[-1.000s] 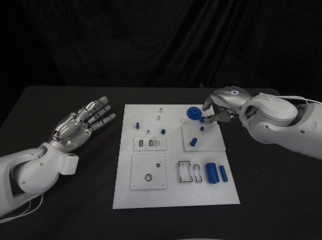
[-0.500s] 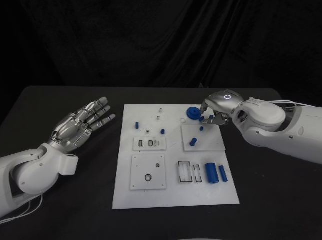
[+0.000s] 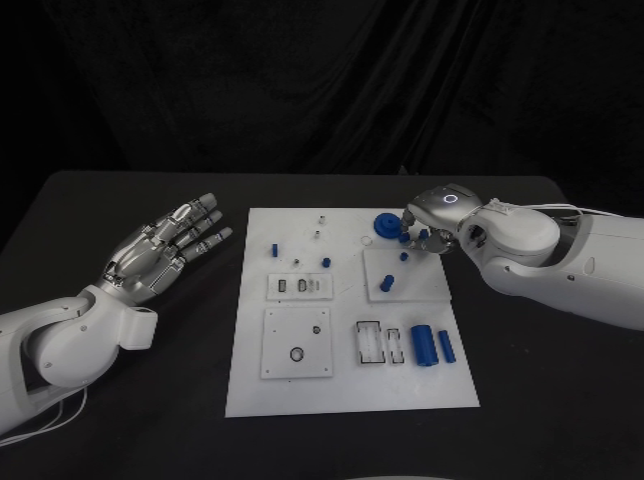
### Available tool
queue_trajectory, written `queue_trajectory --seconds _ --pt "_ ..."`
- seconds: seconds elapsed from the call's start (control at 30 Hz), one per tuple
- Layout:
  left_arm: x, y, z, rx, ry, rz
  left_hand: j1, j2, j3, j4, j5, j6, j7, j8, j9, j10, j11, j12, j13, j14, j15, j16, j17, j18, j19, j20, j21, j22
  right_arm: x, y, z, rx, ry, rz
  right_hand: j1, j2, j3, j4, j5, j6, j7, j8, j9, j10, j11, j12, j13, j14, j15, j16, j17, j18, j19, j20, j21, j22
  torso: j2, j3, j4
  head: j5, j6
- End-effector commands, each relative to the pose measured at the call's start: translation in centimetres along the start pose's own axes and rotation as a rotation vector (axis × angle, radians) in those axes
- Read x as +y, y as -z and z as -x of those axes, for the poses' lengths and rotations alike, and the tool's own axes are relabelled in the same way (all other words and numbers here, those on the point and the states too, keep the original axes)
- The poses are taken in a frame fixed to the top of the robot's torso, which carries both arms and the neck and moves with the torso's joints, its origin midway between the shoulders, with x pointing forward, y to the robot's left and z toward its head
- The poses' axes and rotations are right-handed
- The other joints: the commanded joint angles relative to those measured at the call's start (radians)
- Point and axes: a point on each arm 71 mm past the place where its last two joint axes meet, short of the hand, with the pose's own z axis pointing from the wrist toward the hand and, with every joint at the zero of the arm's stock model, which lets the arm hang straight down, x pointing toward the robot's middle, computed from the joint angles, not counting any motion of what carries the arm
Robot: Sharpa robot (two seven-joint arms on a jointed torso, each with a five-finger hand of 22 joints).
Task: Assemble the parts on the task board
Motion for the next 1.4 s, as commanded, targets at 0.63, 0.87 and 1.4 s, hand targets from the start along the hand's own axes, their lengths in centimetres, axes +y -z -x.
queue_trajectory --seconds 0.63,0.87,1.4 --pt "-0.2 0.0 -0.1 0.015 0.02 -0.055 0.003 0.003 0.008 0.002 0.005 -0.007 0.003 -0.001 0.001 -0.006 0.001 0.002 -0.001 0.003 0.006 -0.002 -0.001 0.01 -0.003 0.007 -0.005 -0.001 0.0 -0.5 -0.5 0.049 0.039 -0.023 0.027 0.019 0.026 -0.048 0.046 0.007 -0.004 -0.005 0.01 -0.011 -0.001 0.022 0.017 -0.022 0.004 -0.008 -0.016 0.009 -0.016 -0.003 -0.022 0.089 0.0 0.0004 0.0003 0.001 -0.002" --pt "-0.2 0.0 -0.1 0.014 0.02 -0.053 0.003 0.003 0.008 0.002 0.005 -0.007 0.003 -0.001 0.001 -0.006 0.001 0.002 -0.001 0.003 0.006 -0.002 -0.001 0.01 -0.003 0.007 -0.005 -0.001 0.0 -0.3 -0.2 0.007 0.021 -0.009 0.023 0.027 0.035 -0.053 0.053 0.044 -0.012 0.011 0.023 0.014 -0.006 0.037 0.023 -0.014 0.001 0.002 -0.001 0.005 -0.006 -0.004 -0.013 0.1 0.001 0.0004 0.0011 0.004 -0.002" --pt "-0.2 0.4 0.1 0.004 0.016 -0.05 0.002 0.003 0.009 0.001 0.005 -0.007 0.004 -0.001 0.001 -0.006 0.002 0.003 0.0 0.003 0.006 -0.002 -0.001 0.01 -0.003 0.007 -0.005 -0.001 0.3 1.3 3.3 -0.222 -0.055 0.028 0.008 0.03 0.051 -0.05 0.102 0.073 -0.019 0.021 0.038 0.049 -0.011 0.043 0.022 0.008 -0.006 0.025 0.033 -0.004 0.017 -0.008 0.014 0.127 0.0 0.0011 -0.0013 0.01 0.0"
